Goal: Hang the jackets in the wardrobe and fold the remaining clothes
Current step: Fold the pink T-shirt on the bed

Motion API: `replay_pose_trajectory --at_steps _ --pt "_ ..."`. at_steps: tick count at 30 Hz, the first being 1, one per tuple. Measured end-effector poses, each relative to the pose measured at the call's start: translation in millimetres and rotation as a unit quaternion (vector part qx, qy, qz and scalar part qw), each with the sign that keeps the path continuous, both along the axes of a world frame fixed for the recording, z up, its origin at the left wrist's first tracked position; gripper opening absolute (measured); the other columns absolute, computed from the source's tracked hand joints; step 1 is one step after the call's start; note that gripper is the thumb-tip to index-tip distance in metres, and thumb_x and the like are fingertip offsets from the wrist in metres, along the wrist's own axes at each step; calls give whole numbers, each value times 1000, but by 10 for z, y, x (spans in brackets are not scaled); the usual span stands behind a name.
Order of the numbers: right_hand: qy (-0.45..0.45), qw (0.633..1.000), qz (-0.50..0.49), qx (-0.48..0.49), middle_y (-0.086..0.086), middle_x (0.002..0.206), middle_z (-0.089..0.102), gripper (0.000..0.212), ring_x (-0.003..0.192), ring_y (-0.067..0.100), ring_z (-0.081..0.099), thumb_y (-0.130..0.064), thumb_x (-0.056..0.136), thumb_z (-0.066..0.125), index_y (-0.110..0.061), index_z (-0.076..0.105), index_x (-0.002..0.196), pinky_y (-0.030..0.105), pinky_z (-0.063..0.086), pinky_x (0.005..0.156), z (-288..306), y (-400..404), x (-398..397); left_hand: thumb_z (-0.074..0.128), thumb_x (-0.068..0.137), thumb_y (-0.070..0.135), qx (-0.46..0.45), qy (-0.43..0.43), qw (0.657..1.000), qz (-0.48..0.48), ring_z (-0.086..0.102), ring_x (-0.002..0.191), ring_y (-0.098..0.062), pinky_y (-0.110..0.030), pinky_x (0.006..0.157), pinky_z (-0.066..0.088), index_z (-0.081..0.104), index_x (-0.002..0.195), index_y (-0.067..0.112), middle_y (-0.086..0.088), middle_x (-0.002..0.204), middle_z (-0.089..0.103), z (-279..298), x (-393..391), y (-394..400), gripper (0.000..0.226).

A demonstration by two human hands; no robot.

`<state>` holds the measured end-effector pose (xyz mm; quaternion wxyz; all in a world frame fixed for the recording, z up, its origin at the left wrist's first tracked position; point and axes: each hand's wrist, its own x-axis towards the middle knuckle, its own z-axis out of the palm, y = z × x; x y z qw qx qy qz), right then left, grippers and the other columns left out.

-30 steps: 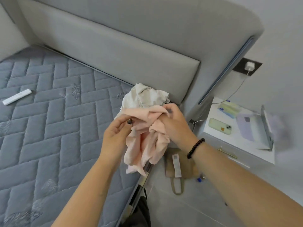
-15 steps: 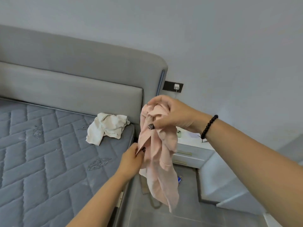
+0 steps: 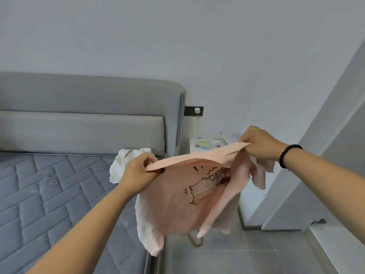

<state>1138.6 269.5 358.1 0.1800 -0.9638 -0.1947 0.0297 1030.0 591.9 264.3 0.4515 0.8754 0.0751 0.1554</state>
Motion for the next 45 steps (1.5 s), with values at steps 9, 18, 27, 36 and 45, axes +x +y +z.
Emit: replay_pose_trajectory --at_steps 9,18,27,36,45 --pt "-53 963 -139 225 10 90 70 31 86 21 57 2 86 42 -6 73 86 33 45 76 179 -64 -780 53 94 17 -20 -81 992 96 48 54 -3 -24 53 35 63 68 26 14 54 57 335 -817 512 30" --pt "-77 933 -110 334 -2 88 64 11 82 18 59 -26 88 64 -15 65 84 27 44 67 347 285 -1318 57 94 32 -64 -160 955 240 53 68 -17 -31 63 38 63 73 19 2 70 61 899 -1344 775 26" --pt "-75 942 23 326 -11 48 39 43 51 8 35 -25 92 52 -20 41 52 22 24 50 498 695 -2153 61 85 35 -128 -212 907 340 27 44 -11 -27 46 22 41 52 12 7 44 29 1223 -2346 697 45" --pt "57 915 72 393 1 62 45 32 61 15 40 -22 92 53 -7 49 64 31 29 58 250 1025 -2961 66 82 36 -83 -271 883 374 48 64 -9 -27 59 36 71 76 6 1 66 59 1431 -3366 830 31" --pt "86 905 128 395 -15 62 60 28 59 -3 51 -26 96 50 -13 61 74 10 37 51 -300 1574 -2895 67 86 39 36 -236 885 399 53 59 -6 -18 57 38 70 75 27 15 58 60 1201 -3372 1244 17"
